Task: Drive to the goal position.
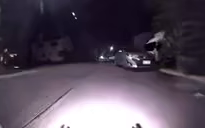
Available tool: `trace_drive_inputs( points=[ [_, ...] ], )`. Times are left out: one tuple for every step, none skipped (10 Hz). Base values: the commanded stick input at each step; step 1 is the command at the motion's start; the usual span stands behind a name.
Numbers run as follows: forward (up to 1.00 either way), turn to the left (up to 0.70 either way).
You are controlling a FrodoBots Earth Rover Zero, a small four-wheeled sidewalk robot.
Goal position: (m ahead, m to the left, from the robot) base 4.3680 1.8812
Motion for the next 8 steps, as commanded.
trace_drive_inputs(
  points=[
    [0.85,0.00],
    [0.85,0.00],
    [0.85,-0.07],
    [0.85,-0.19],
    [0.85,-0.29],
    [0.85,-0.32],
    [0.85,-0.06],
    [0.85,0.00]
  ],
)
